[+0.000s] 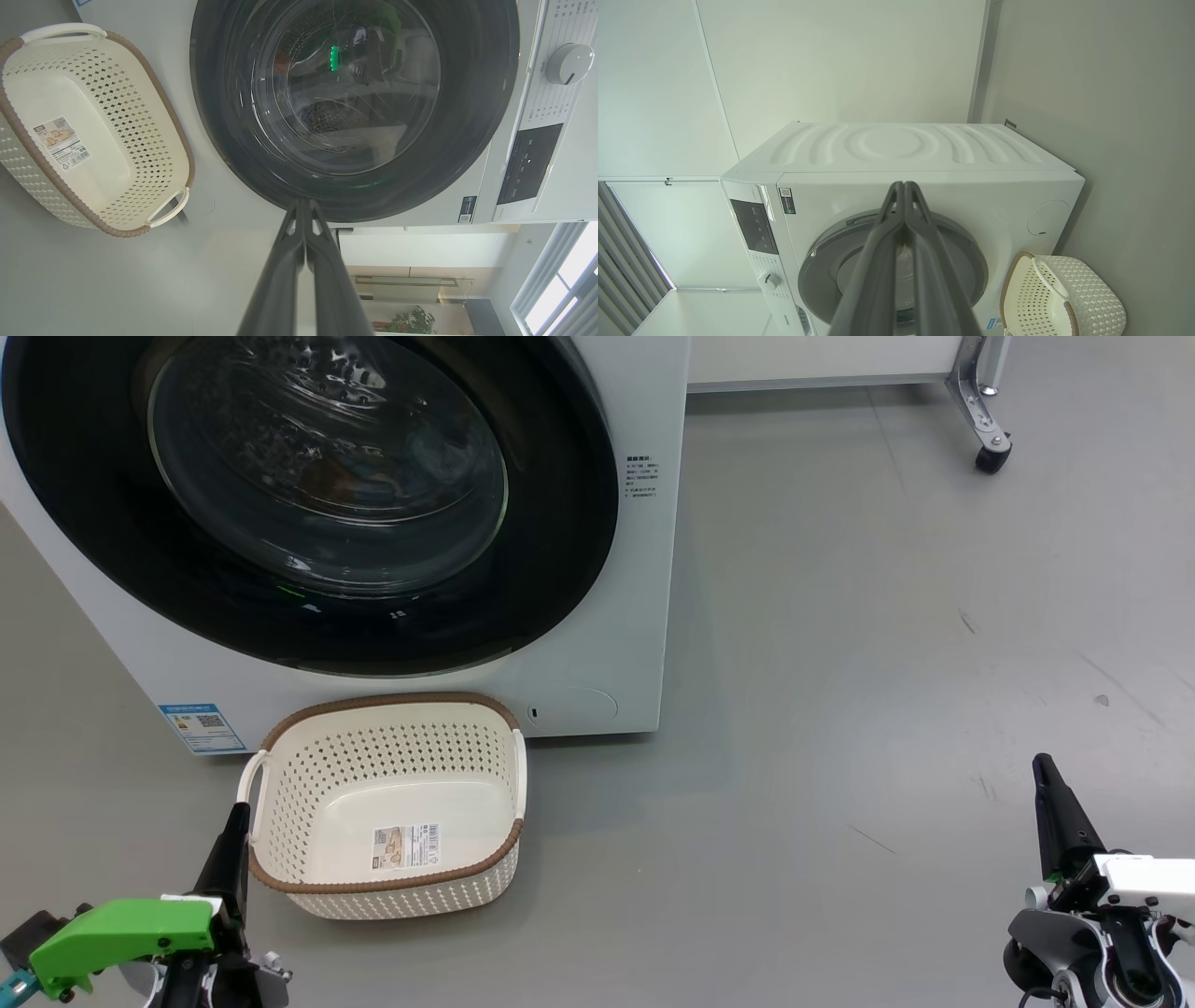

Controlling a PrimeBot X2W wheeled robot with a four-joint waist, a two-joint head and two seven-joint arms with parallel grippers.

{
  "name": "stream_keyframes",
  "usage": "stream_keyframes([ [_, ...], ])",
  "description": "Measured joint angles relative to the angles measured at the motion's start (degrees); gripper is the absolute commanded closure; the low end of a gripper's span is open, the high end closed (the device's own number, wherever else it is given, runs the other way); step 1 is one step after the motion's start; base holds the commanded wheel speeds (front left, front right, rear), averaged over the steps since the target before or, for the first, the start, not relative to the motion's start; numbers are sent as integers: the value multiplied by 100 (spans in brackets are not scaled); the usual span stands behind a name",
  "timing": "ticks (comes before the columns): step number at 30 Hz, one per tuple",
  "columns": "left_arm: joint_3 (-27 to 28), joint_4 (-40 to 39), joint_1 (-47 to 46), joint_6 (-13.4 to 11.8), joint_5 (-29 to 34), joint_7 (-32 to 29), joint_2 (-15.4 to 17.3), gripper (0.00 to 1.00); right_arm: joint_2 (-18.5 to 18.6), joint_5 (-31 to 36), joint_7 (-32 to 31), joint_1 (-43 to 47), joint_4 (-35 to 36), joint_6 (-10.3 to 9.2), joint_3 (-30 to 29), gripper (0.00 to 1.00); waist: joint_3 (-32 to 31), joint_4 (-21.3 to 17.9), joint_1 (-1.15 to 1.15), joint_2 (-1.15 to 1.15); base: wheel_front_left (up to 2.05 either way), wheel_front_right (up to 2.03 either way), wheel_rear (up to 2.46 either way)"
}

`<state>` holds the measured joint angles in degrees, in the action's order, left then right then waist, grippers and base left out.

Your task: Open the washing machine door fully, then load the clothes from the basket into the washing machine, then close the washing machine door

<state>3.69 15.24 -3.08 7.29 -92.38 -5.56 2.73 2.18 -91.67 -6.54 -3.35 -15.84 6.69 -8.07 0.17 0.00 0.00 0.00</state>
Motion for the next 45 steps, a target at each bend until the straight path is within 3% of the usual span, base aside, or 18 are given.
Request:
stream_keyframes([
  [45, 5, 1, -8, 0, 0, 0, -3, 100, 0, -1, 1, 0, 1, 1, 3, 100, 0, 0, 0, 0, 0, 0, 0],
])
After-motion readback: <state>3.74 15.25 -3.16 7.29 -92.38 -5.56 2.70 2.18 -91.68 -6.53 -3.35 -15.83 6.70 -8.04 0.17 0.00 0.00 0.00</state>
